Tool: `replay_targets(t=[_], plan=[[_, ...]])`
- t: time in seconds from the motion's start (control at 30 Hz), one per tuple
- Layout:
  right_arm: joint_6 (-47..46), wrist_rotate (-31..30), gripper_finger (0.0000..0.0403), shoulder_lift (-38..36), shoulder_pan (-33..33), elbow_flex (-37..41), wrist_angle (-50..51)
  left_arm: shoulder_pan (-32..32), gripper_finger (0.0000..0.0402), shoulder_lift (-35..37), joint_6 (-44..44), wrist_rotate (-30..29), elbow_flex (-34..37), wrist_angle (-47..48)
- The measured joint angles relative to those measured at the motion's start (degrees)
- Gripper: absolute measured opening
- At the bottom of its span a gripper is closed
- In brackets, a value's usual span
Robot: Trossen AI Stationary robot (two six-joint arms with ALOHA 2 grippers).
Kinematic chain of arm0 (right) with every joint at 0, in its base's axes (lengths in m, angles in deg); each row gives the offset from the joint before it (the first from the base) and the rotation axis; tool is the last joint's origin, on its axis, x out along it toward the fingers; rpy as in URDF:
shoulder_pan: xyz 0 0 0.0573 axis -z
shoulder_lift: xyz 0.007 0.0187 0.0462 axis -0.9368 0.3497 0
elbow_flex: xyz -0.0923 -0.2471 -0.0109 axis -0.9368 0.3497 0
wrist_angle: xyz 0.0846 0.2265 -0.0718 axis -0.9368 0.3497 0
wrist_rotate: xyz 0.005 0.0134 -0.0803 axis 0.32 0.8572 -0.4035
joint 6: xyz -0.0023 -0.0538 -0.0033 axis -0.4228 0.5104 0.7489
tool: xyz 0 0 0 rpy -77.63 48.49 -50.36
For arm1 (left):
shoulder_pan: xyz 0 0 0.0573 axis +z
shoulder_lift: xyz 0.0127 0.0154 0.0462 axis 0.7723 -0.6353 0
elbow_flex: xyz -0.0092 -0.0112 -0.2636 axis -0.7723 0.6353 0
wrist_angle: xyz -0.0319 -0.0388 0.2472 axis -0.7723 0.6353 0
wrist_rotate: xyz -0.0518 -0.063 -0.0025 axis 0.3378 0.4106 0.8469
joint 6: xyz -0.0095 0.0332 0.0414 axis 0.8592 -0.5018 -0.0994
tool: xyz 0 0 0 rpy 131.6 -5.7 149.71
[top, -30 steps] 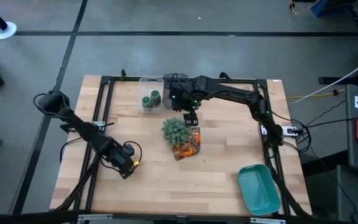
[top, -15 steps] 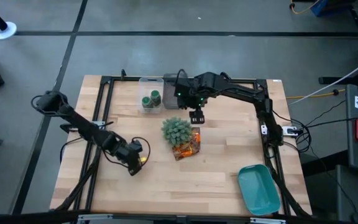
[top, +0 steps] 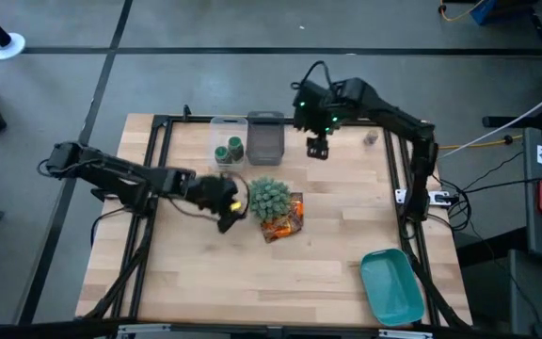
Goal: Sort spices by type
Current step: Put the bottom left white bottled seasoning into the black transparent bin
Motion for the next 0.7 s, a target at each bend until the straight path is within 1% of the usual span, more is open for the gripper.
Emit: replay_targets(t=[0.17,0.27,0.33,0.5,0.6,0.7], plan=[[-0.07,1.33,0.0266,-5.69,3.12,10.82,-0.20,10.21,0.0178,-0.05,-11.38,-0.04,-4.31,-2.34],[-0.08,1.41,0.0266,-8.96,4.27,18.39,-2.58,16.11,0.0178,-0.93,-17.63,-0.01,-6.80,-4.74],[-0.07,1.43,0.0266,-10.82,4.83,22.86,-4.68,19.80,0.0178,-2.84,-21.30,0.01,-9.30,-4.99],[-0.08,0.15,0.0266,-13.69,6.65,31.01,-8.87,26.99,0.0180,-11.73,-27.00,1.31,-16.76,-4.20],[-0.09,-0.16,0.0266,-13.80,7.42,32.86,-9.79,30.36,0.0181,-18.36,-30.31,1.55,-22.46,-1.89],[-0.10,-0.29,0.0266,-13.89,7.41,33.89,-11.69,33.30,0.0182,-25.38,-32.90,1.69,-28.97,2.83]])
